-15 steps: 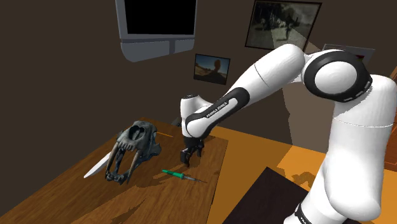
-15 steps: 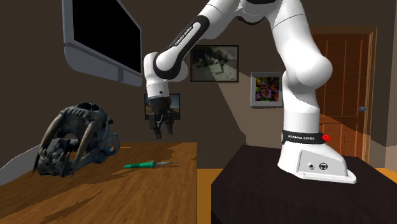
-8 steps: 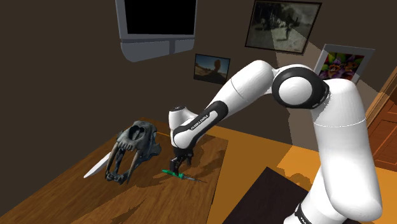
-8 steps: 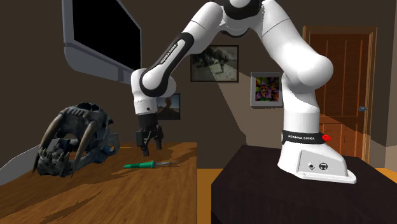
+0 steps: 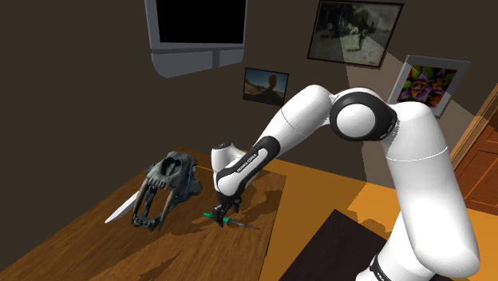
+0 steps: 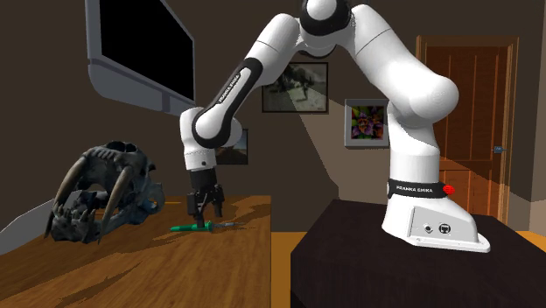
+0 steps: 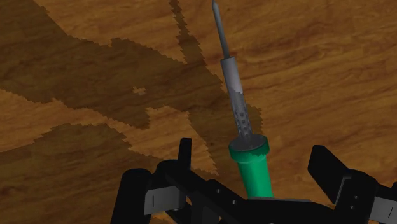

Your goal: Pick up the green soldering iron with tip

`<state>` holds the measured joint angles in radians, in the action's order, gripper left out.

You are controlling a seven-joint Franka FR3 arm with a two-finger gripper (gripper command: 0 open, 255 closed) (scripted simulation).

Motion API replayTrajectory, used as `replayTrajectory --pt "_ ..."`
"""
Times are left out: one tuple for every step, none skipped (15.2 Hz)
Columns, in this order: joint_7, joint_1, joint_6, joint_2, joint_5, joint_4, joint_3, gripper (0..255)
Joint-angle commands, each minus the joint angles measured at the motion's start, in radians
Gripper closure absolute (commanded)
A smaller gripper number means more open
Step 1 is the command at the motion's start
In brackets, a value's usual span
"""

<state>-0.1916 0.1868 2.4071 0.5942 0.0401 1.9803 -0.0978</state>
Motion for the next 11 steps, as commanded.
replayTrajectory --pt "0.0 0.0 0.006 0.005 0.001 0.0 0.001 255" --pt "0.001 -0.001 0.005 0.006 0.001 -0.001 0.001 255" --pt "0.001 0.0 0.004 0.005 0.001 -0.001 0.001 255" --pt "0.001 0.0 0.004 0.005 0.001 -0.001 0.001 255" --pt "0.001 -0.001 0.004 0.005 0.001 -0.001 0.001 255" --pt "0.001 0.0 0.004 0.005 0.001 -0.001 0.001 255" --pt "0.001 0.0 0.004 0.005 0.001 -0.001 0.001 255" --pt "0.001 0.0 0.004 0.005 0.001 -0.001 0.001 255" --pt "0.001 -0.001 0.004 0.005 0.001 -0.001 0.001 255" --pt "-0.001 0.001 0.005 0.004 0.0 0.0 0.0 255" --pt "-0.001 0.0 -0.004 -0.007 -0.001 0.003 -0.001 255"
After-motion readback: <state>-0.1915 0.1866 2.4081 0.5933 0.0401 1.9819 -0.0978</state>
